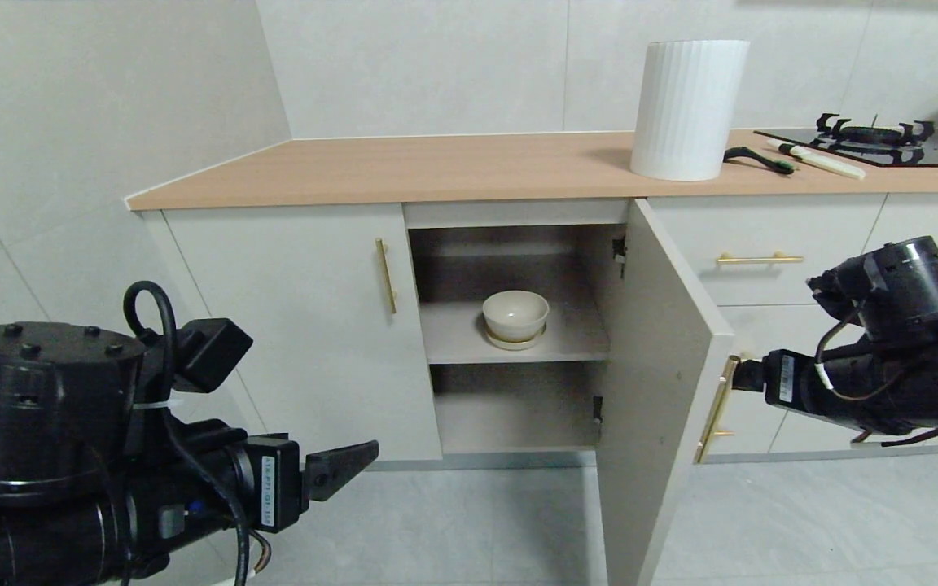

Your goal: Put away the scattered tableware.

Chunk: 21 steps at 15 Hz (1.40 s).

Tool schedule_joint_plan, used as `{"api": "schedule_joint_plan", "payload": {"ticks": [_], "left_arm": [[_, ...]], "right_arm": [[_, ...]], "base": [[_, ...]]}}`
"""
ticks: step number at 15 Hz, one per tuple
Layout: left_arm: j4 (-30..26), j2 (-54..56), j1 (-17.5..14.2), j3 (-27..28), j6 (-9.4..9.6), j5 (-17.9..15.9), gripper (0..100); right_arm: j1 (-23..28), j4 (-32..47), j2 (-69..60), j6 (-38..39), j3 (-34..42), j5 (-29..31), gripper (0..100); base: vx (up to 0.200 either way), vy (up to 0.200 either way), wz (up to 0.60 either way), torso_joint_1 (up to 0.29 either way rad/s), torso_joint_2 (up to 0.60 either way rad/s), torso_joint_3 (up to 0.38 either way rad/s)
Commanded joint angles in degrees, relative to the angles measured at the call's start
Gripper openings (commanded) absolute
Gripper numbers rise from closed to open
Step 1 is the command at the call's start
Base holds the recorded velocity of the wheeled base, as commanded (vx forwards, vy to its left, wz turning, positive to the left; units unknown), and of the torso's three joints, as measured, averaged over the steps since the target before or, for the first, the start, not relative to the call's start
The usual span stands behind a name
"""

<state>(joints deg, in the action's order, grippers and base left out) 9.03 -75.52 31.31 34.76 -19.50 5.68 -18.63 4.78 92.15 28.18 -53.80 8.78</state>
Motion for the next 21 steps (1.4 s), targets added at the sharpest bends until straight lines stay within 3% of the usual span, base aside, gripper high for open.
{"api": "schedule_joint_plan", "payload": {"ticks": [1,9,17,21], "left_arm": [[0.11,0.11,-0.02,0.23,-0.01,0.03,100],[0.2,-0.42,-0.02,0.4,-0.01,1.35,100],[1.16,-1.21,-0.02,0.75,0.08,3.37,100],[1.16,-2.0,-0.02,0.75,0.08,3.37,100]], "right_arm": [[-3.78,0.32,6.38,-0.15,-5.88,-0.16,100],[-9.76,0.58,19.21,-2.17,-17.83,-0.25,100],[-10.11,-0.12,22.02,-1.29,-19.15,-4.73,100],[-11.34,-6.45,25.27,0.73,-18.45,-4.47,100]], "base": [[0.0,0.0,0.0,0.0,0.0,0.0],[0.0,0.0,0.0,0.0,0.0,0.0],[0.0,0.0,0.0,0.0,0.0,0.0],[0.0,0.0,0.0,0.0,0.0,0.0]]}}
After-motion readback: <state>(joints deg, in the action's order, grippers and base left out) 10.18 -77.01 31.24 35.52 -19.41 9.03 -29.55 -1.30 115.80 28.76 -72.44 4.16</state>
